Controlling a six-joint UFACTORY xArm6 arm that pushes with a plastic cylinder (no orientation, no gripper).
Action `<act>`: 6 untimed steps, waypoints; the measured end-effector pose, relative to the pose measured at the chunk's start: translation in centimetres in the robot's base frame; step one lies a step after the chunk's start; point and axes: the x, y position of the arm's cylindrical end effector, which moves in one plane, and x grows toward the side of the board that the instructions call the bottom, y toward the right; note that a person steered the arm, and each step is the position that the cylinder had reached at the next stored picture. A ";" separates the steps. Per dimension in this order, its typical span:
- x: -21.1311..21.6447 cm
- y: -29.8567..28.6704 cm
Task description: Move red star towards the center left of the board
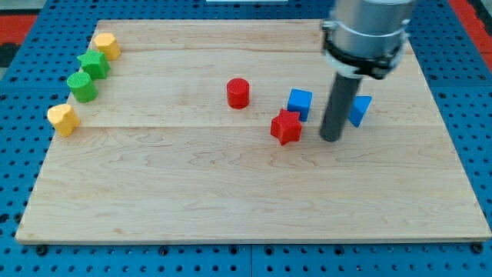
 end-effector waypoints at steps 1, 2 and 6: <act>-0.3 -6.6; -2.5 -12.9; -14.3 -13.9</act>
